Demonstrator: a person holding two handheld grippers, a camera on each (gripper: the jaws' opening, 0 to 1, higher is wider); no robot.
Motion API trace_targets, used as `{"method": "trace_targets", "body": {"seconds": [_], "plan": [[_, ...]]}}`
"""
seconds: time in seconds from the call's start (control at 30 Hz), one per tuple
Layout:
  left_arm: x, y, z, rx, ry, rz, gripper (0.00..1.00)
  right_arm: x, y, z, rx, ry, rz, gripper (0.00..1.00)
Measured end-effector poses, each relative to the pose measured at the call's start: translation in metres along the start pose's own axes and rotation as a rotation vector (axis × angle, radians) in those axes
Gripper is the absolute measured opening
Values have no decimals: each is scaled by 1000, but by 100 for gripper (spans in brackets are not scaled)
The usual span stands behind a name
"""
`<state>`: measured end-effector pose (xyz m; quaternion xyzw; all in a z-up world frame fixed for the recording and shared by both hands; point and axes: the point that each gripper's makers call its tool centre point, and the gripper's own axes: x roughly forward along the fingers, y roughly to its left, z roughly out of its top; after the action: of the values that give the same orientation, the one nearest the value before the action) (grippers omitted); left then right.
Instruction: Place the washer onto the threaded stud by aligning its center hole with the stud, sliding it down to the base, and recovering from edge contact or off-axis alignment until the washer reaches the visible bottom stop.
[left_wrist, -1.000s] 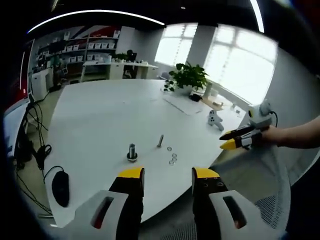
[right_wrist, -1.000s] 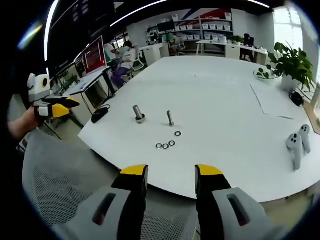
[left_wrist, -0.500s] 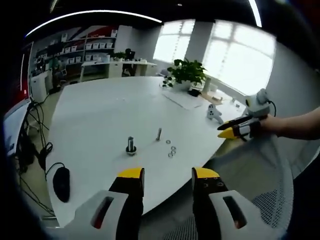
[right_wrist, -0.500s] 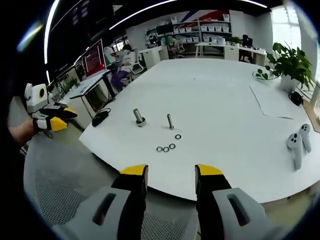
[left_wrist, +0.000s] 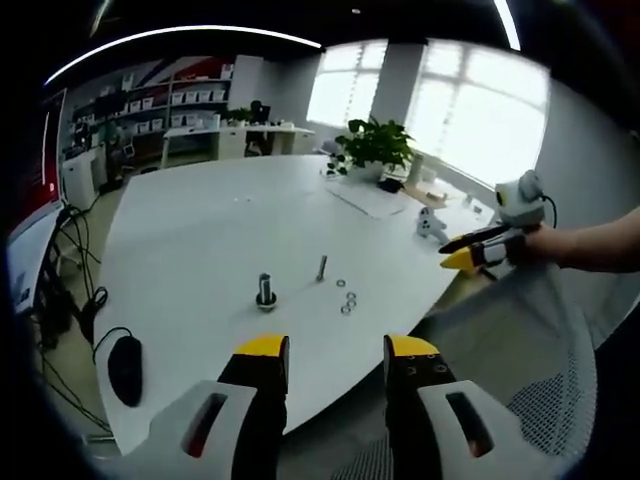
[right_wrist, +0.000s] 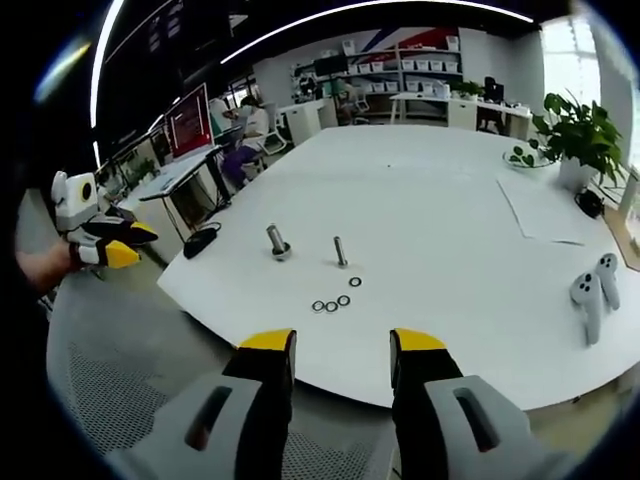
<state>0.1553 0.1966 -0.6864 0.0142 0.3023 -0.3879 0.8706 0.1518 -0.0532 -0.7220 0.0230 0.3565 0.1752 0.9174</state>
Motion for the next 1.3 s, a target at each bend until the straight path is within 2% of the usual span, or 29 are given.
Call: {"method": "trace_targets", "body": {"seconds": [0.13, 0.3, 0.57, 0.67, 0.7, 0.77, 0.9, 1.0, 1.1, 1.13, 1.17, 1.3], "plan": [[0, -1, -3, 17, 12, 7, 36, 1, 3, -3, -2, 11, 15, 39], [-1, 5, -2, -32, -2, 7, 39, 2, 8, -5, -6, 29, 34, 39], [-1, 2, -2, -11, 0, 1, 40, 6, 9, -14, 7, 76, 50, 40], [-1, 4, -2, -17, 1, 3, 42, 8, 15, -20, -25, 121, 63, 40], [-1, 4, -3, -11, 5, 7, 42, 9, 18, -26, -69, 157, 81, 41], [-2, 3, -2, 14, 3, 11, 41, 11, 24, -28, -79, 178, 105, 42], [-1, 3, -5, 39, 14, 11, 41, 11, 25, -26, -96, 174, 101, 45], [-1, 3, -6, 42, 17, 11, 41, 11, 26, -29, -104, 199, 104, 48], [-1, 2, -5, 49, 19, 10, 40, 13, 24, -29, -159, 229, 98, 48], [0, 2, -6, 48, 22, 8, 40, 14, 24, -22, -215, 211, 96, 47], [1, 2, -9, 46, 38, 6, 40, 15, 24, -21, -235, 213, 93, 47], [0, 2, -8, 66, 34, 12, 40, 26, 25, -22, -434, 282, 95, 48]]}}
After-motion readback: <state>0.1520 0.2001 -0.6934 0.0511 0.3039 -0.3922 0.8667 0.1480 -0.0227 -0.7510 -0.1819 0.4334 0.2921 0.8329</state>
